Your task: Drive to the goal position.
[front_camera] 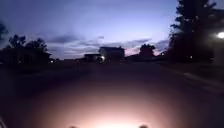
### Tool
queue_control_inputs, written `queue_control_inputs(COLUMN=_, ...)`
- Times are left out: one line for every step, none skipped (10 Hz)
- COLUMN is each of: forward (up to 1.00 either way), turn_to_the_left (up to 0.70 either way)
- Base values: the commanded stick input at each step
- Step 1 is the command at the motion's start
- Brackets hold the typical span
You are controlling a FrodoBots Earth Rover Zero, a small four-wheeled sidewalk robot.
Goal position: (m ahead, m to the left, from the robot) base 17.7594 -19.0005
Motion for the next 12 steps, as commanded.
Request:
queue_control_inputs(forward=0.7, turn_to_the_left=0.0)
queue_control_inputs(forward=0.7, turn_to_the_left=0.0)
queue_control_inputs(forward=0.7, turn_to_the_left=0.0)
queue_control_inputs(forward=0.7, turn_to_the_left=0.0)
queue_control_inputs(forward=0.7, turn_to_the_left=0.0)
queue_control_inputs(forward=0.7, turn_to_the_left=0.0)
queue_control_inputs(forward=0.7, turn_to_the_left=0.0)
queue_control_inputs(forward=0.7, turn_to_the_left=0.0)
queue_control_inputs(forward=0.7, turn_to_the_left=0.0)
queue_control_inputs(forward=0.7, turn_to_the_left=0.0)
queue_control_inputs(forward=0.7, turn_to_the_left=0.0)
queue_control_inputs(forward=0.7, turn_to_the_left=0.0)
